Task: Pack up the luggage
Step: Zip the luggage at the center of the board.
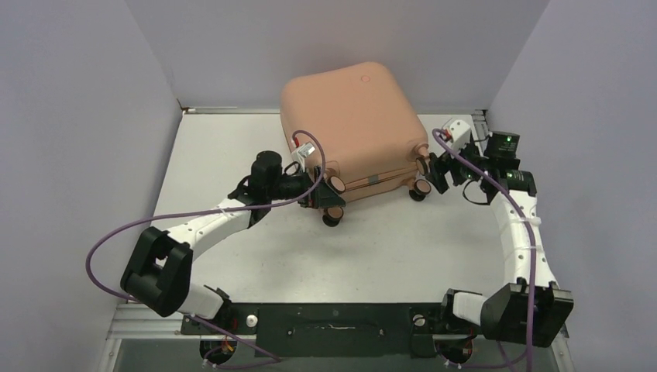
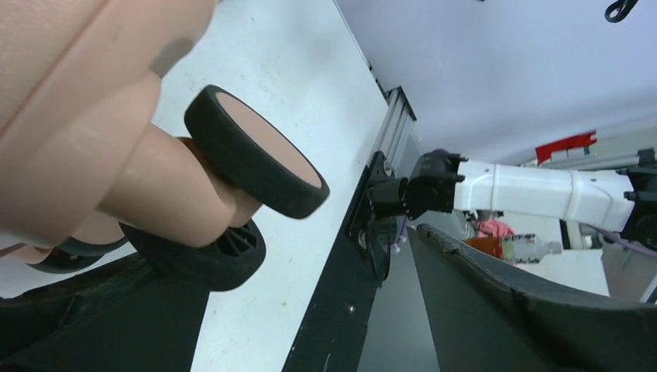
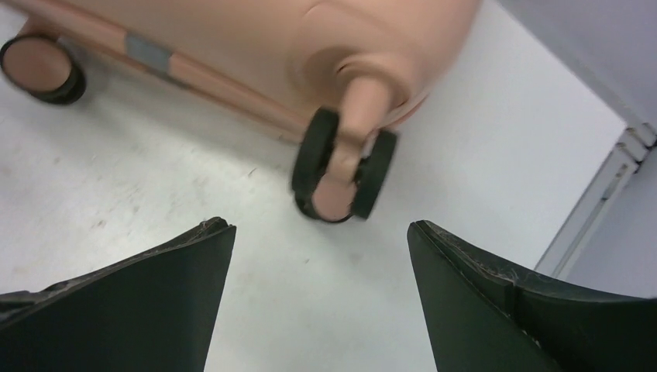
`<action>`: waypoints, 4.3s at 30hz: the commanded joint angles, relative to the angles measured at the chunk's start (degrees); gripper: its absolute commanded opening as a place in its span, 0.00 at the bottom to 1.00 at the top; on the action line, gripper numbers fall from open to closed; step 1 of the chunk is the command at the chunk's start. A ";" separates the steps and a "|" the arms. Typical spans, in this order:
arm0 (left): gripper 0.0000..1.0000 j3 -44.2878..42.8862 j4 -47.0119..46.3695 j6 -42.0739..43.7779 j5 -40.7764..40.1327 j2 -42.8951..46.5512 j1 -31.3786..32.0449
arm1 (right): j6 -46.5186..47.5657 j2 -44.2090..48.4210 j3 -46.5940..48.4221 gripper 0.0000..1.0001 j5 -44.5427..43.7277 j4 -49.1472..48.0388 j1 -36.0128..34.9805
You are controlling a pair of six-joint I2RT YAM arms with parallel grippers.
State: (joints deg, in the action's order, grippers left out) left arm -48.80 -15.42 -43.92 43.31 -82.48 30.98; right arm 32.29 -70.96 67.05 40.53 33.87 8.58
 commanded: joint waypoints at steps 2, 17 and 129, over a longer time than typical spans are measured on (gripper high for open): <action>0.96 -7.37 -1.51 10.71 13.79 6.20 -1.84 | 10.89 8.02 -4.75 0.86 1.87 13.28 0.13; 0.96 -8.07 4.11 21.46 11.48 8.51 -6.76 | 10.37 17.06 -33.57 0.84 12.72 -18.63 12.22; 0.94 7.16 -19.83 14.13 -3.40 -1.66 -14.69 | -29.29 -28.90 -48.17 0.05 13.65 -135.91 -0.27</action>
State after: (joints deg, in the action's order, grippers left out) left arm -41.06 -31.00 -27.59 43.64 -84.14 14.85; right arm 0.64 -104.29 20.91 47.44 -84.77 9.61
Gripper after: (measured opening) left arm 0.945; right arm 0.064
